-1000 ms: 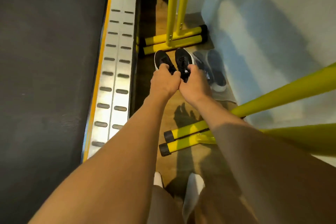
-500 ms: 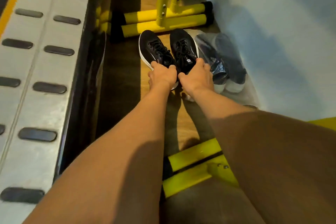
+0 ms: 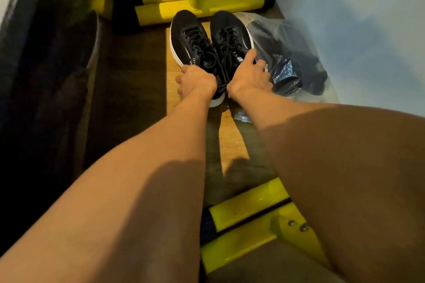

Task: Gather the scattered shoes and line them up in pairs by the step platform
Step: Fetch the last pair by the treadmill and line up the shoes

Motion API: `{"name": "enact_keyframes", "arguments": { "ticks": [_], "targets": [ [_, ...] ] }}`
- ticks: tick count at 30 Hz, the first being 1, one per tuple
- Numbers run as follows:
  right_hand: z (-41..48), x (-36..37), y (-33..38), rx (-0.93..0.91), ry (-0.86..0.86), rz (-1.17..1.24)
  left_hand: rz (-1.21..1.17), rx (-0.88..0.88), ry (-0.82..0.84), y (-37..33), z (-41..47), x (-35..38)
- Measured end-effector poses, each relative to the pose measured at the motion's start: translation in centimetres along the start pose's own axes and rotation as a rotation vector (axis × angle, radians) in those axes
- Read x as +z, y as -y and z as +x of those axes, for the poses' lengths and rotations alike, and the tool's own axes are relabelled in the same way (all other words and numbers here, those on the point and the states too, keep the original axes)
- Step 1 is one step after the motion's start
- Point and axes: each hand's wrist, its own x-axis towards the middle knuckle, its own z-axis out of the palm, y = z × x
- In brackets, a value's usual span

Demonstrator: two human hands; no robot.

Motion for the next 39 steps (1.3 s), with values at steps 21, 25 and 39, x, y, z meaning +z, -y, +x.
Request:
{"name": "enact_keyframes", "arguments": {
  "ticks": [21, 25, 39],
  "targets": [
    [-18.7, -17.9, 2.3, -0.094, 0.216, -0.178, 0.030, -0.130, 0.182, -1.5, -21.3, -17.6],
    [-24.8, -27.6, 4.7, -0.164, 0.237, -0.213, -0.016, -0.157, 0.190, -5.4, -29.3, -24.6],
    [-47.1, -55.9, 10.9, -0.589, 0.147, -0.328, -0.051, -0.228, -0.066, -15.2, -58.5, -46.9]
  ]
}}
